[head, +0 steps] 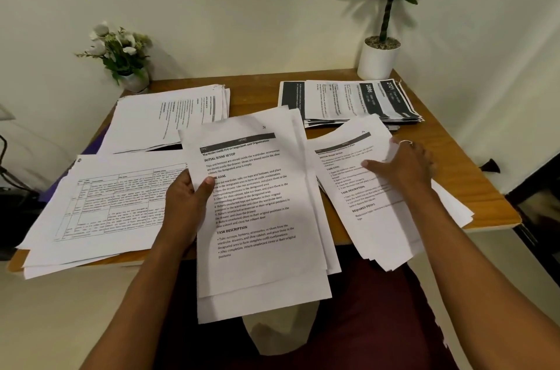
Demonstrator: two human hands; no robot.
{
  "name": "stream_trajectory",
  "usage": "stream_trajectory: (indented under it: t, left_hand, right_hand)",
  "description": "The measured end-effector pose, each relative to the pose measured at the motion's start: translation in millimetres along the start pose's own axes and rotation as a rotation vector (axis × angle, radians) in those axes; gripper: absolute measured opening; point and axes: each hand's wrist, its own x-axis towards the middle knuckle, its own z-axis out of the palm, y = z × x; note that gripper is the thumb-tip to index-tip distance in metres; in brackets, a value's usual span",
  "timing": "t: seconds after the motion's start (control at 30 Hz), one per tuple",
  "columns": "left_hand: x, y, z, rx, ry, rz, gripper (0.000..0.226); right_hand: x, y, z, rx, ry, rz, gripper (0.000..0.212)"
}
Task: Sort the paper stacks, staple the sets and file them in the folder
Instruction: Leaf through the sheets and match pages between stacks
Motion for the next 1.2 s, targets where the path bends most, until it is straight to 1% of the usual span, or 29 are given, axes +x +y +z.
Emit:
stream_trajectory:
  t: [0.2, 0.27, 0.33, 0.4, 0.47, 0.53, 0.6, 0.7, 0.8, 0.83, 0.87, 0.97, 1.0, 1.07, 1.17, 1.2]
  left_hand:
    - [-2, 2, 0, -0.03, -0.015, -0.008, 0.018]
    - [-2, 2, 1, -0.04, -0.014, -0.016, 0.018]
    - [-2, 2, 1, -0.046, -0.009, -0.024, 0.019]
    - [-2, 3, 1, -0.053, -0.006, -0.022, 0.021]
    - [-2, 4, 2, -0.05, -0.008, -0.018, 0.02]
    - [-3, 4, 2, -0.045, -0.016, -0.014, 0.018]
    - [-3, 4, 2, -0.051, -0.02, -0.013, 0.019]
    - [-1, 1, -1, -0.079, -0.027, -0.025, 0.021]
    - [-1, 0, -1, -0.087, -0.028, -0.033, 0.023]
    - [-1, 0, -1, -0.079, -0.027, -0.034, 0.023]
    - [-2, 0, 0, -0.072, -0.024, -0.035, 0.024]
    - [-1, -1, 0, -0.072, -0.015, -0.04, 0.024]
    - [-1, -1, 0, -0.069, -0.012, -0.039, 0.024]
    - [-1, 0, 0, -0.07, -0.014, -0.035, 0.022]
    - [0, -1, -1, -0.069, -0.019, -0.041, 0.021]
    - [0, -1, 0, -0.073, -0.021, -0.044, 0.021]
  right_hand:
    - [-6, -1, 1, 0.024, 0.209, -0.087, 0.07]
    - [-8, 1, -2, 0.107, 0.206, -0.101, 0.05]
    - [-9, 1, -8, 0.145, 0.16, -0.123, 0.031]
    - [-10, 0, -14, 0.171, 0.142, -0.148, 0.022]
    - [-9, -1, -19, 0.237, 0.134, -0.15, 0.02]
    - [-8, -3, -25, 0.285, 0.123, -0.152, 0.026]
    - [-7, -5, -29, 0.301, 0.095, -0.174, 0.033]
    - [-6, -7, -33, 0.303, 0.039, -0.209, 0.034]
    - [-6, -10, -35, 0.368, 0.014, -0.233, 0.047]
    - [-6, -10, -35, 0.377, 0.016, -0.229, 0.047]
    - [-6, -9, -34, 0.373, 0.03, -0.227, 0.041]
    - [-3, -5, -30, 0.359, 0.077, -0.226, 0.016]
    - [-3, -4, -30, 0.375, 0.08, -0.217, 0.014]
    - [-4, -3, -30, 0.385, 0.101, -0.215, 0.016]
    - [-6, -4, -33, 0.368, 0.208, -0.258, 0.018]
    - [-8, -5, -35, 0.362, 0.24, -0.275, 0.022]
